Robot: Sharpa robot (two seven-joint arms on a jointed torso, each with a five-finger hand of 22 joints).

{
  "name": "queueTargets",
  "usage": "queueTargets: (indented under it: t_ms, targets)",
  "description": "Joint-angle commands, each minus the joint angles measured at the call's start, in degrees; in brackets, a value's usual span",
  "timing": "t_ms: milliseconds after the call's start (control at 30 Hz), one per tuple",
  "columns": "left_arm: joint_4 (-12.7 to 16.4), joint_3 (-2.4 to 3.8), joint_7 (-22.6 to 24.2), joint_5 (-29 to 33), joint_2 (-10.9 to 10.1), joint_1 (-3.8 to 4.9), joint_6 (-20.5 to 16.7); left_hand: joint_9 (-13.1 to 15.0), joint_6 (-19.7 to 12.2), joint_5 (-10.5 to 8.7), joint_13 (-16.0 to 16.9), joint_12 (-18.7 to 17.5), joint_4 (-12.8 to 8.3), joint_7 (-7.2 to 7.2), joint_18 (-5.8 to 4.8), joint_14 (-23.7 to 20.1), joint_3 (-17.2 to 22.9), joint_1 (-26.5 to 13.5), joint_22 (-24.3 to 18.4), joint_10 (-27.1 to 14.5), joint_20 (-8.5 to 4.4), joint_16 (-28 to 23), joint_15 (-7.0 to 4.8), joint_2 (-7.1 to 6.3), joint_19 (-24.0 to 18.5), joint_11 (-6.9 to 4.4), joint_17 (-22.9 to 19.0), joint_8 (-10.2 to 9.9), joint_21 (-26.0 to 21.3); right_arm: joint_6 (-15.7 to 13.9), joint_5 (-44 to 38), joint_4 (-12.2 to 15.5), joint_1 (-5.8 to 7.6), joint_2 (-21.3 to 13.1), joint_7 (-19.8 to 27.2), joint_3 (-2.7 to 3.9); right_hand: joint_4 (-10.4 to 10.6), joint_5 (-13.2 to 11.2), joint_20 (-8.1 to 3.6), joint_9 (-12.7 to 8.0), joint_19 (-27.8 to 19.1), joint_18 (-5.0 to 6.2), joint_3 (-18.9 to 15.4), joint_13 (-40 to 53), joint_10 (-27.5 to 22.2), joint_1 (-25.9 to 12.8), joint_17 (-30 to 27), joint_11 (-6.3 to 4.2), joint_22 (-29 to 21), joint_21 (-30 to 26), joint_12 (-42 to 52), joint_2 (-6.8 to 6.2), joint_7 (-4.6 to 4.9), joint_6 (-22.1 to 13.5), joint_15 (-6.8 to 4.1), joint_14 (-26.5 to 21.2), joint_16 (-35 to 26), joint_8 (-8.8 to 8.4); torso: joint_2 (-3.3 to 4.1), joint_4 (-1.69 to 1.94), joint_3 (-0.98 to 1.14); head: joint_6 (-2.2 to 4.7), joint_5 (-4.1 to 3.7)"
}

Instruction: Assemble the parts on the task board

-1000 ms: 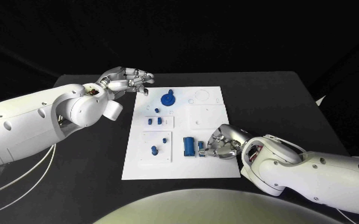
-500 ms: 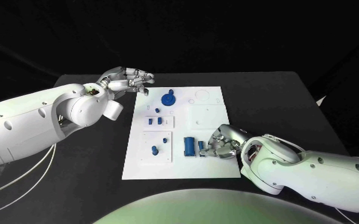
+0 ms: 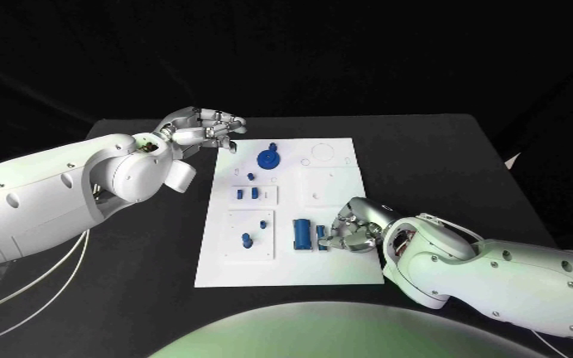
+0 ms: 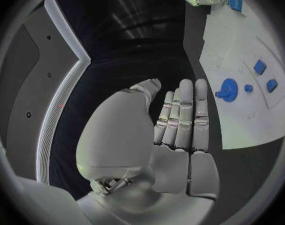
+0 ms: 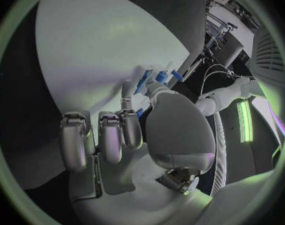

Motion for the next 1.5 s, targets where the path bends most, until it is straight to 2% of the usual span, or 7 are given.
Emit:
queueTargets:
  t_ms: [33, 600, 733, 933, 1300, 1333, 1500]
  targets:
    - [0.03, 0.03, 0.27, 0.31, 0.07, 0.00, 0.86, -0.05, -0.45, 0.25, -0.05, 0.37, 0.04, 0.08, 0.59, -0.19, 0.23, -0.48, -0.05, -0.45, -0.01, -0.22, 0.36, -0.19, 0.27, 0.13, -0.08, 0.19, -0.33, -1.49, -0.48, 0.54, -0.06, -0.38, 0.81, 0.01, 0.12, -0.25, -0.31, 0.06, 5.03, -0.78, -0.41, 10.68, 2.77, 0.37, 15.09, -0.47, 14.41, 0.16, -0.05, -0.13, 0.09, 0.43, -0.50, 6.07, 0.23, -0.20, -0.08, -0.07, -0.05, 0.00, -0.05]
    - [-3.09, -0.59, 4.96, 3.62, 2.86, -1.07, -2.37, -0.18, -0.79, -0.73, 0.03, 0.96, -0.09, 0.09, 0.61, -0.20, 0.31, -1.27, -0.28, 0.07, 0.01, -0.16, 0.33, -0.19, 0.29, 0.03, -0.09, 0.38, -0.52, -9.05, 39.08, -7.20, 9.11, -1.68, 32.68, 0.43, -1.13, 2.85, 1.76, -1.78, 1.66, 0.81, 3.07, 7.24, -0.71, 5.92, 13.50, 2.32, 12.24, -6.95, -6.10, 1.64, 3.32, -7.78, 1.85, 5.68, -0.51, -4.59, -2.76, -0.18, -1.24, 0.00, -0.20]
    - [-6.25, -0.60, 8.04, 6.34, 5.42, -2.09, -5.47, -0.23, -0.78, -3.11, 0.05, 1.44, -0.24, -0.02, 0.61, -0.41, 0.30, -2.06, -0.64, 0.53, 0.03, -0.15, 0.31, 0.02, 0.18, -0.09, -0.10, 0.82, -0.88, -5.31, 51.63, -15.61, 11.62, 1.58, 40.25, 0.48, -2.67, 5.20, 2.55, -2.04, -2.22, 2.37, 4.94, 1.98, -6.61, 6.86, 7.60, 3.24, 10.01, -14.42, -14.88, 1.09, 4.33, -9.83, 2.72, 3.85, -3.54, -5.14, -3.90, -0.35, -1.32, 2.26, -0.15]
    - [-13.25, -0.51, 13.39, 11.63, 10.80, -2.95, -11.00, -0.32, -0.42, -4.79, -0.10, 1.94, -0.35, -0.38, 0.52, -2.81, 0.53, -2.87, -1.56, 1.87, 0.09, -1.98, 0.38, 0.47, -1.02, -0.32, -0.87, 1.55, -2.20, -0.28, 63.29, -29.78, 12.96, 8.32, 47.42, 0.71, -4.78, 6.52, 4.89, -3.65, -24.83, 9.01, 9.41, -20.27, -27.05, 7.27, -25.27, 5.62, -4.70, -54.61, -44.43, 0.36, 6.73, -14.00, 5.22, -14.55, -28.35, -6.12, -5.40, -0.16, -1.46, 4.73, -0.26]
    - [-23.85, -0.26, 19.66, 14.64, 17.82, -3.83, -12.15, -2.74, -3.80, -7.09, -4.10, -11.28, -0.75, -2.41, 0.36, -16.68, -3.13, -5.02, -23.85, 0.11, 5.32, -37.52, 3.89, 1.50, -17.50, -1.36, -11.67, -0.97, -18.67, 7.64, 69.35, -47.84, 12.52, 18.25, 52.75, 1.04, -10.61, 3.79, 12.61, -13.97, -33.51, 9.17, 13.06, -56.44, -32.42, 5.85, -49.66, 11.90, -33.00, -81.24, -72.31, 1.74, 10.93, -18.03, 12.72, -32.06, -68.89, -7.64, -6.54, -0.24, -0.84, 8.86, 0.21]
    - [-22.94, -0.36, 14.90, 11.97, 17.26, -3.71, -10.69, -17.92, -46.70, -14.98, -7.82, -19.02, -13.28, -11.35, -9.72, -57.24, -22.07, -28.60, -68.20, -52.22, -10.14, -59.61, -3.80, 10.64, -55.18, -8.19, -23.99, -16.39, -22.13, 2.09, 64.99, -46.71, 12.75, 17.42, 48.45, 1.03, -16.60, -3.10, -1.44, -43.27, -84.00, -1.27, -13.05, -74.93, -84.02, -15.20, -74.91, 1.64, -74.94, -87.75, -82.19, 11.55, -1.74, -66.22, 4.82, -83.93, -89.77, -12.95, -6.18, -0.24, -1.17, 7.81, 0.03]
    - [-21.25, -0.39, 15.28, 11.85, 16.74, -3.70, -12.39, -17.92, -46.70, -14.98, -7.82, -19.02, -13.28, -11.35, -9.72, -57.24, -22.07, -37.44, -68.20, -52.22, -10.14, -59.61, -3.80, 10.64, -55.18, -8.19, -23.99, -16.39, -22.13, 1.05, 65.70, -45.01, 12.47, 16.91, 49.01, 1.44, -16.60, -3.10, -1.44, -43.27, -84.00, -1.27, -13.05, -74.93, -84.02, -22.54, -74.91, 1.64, -74.94, -87.75, -82.19, 11.55, -1.74, -66.22, 4.82, -83.93, -89.77, -12.95, -5.82, -0.12, -1.07, 8.66, 0.10]
